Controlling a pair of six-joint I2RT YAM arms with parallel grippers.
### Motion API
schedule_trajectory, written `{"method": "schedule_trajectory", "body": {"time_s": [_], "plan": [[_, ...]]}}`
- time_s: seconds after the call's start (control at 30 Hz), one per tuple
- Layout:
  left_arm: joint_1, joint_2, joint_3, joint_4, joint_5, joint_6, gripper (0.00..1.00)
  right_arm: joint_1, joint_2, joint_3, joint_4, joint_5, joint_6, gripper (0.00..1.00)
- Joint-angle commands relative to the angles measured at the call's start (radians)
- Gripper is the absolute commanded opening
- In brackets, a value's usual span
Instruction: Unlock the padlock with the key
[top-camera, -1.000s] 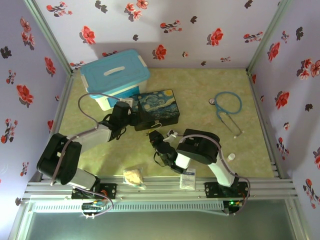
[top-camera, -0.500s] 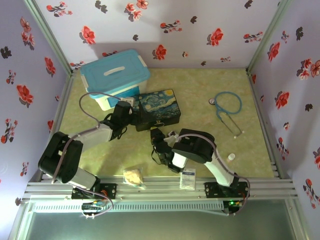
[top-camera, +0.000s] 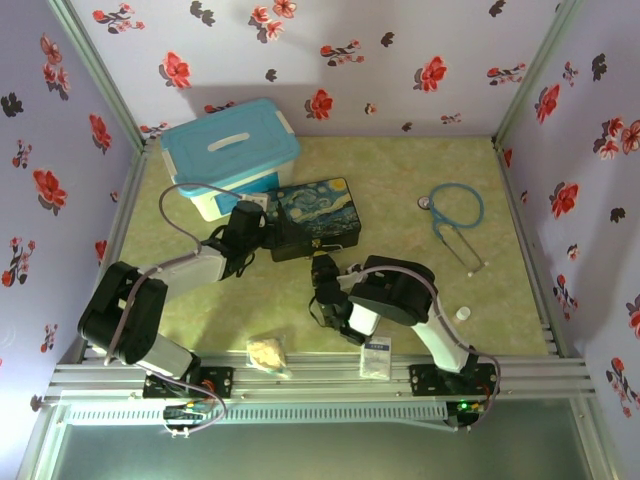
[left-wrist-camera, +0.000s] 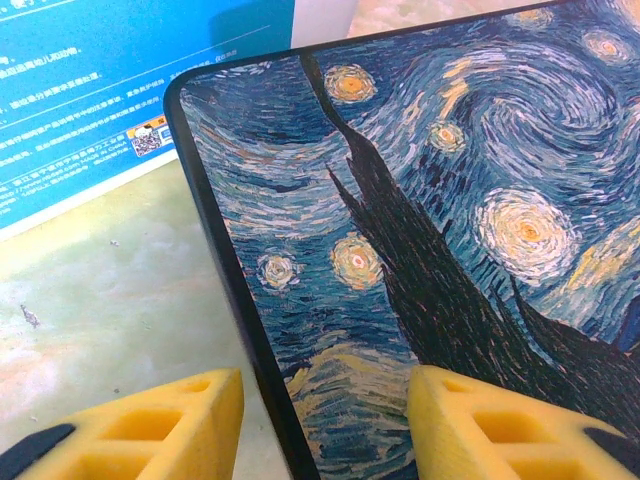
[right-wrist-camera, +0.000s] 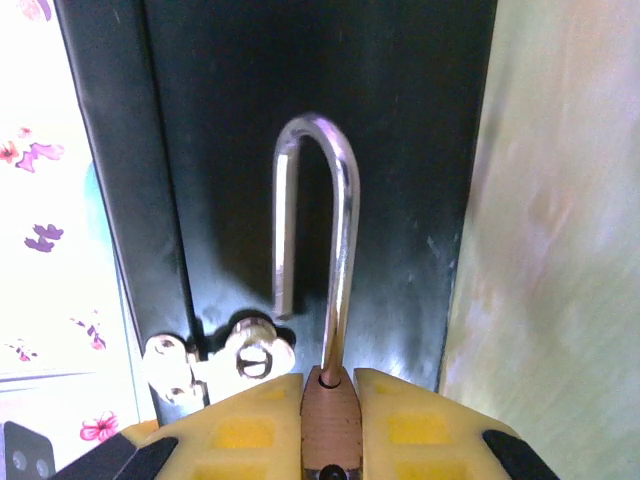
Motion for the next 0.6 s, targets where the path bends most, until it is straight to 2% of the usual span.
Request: {"method": "schedule_trajectory", "body": {"time_s": [0.0,0.1,0.27,0.4,0.57], "plan": [[0.011,0.067,-0.042,-0.233,-0.087,0.021,0.46,-0.006,-0.019,-0.048,-0.073,0.059,-0.034,0.00],[0.010,0.068,-0.042,-0.230,-0.088,0.019,0.46,-0.016,-0.040,-0.076,-0.073,0.024,-0.070,0.00],[0.012,0.064,-0.038,-0.236,-0.089,0.014,0.46,-0.067,-0.083,-0.167,-0.074,-0.144,-0.093,0.00],[0.012,0.059,-0.039,-0.224,-0.085,0.005,0.46,-0.096,-0.116,-0.247,-0.080,-0.178,-0.079,0.00],[0.010,0.052,-0.030,-0.229,-0.084,0.005,0.46,-0.124,-0.174,-0.304,-0.219,-0.276,-0.027,0.00]]}}
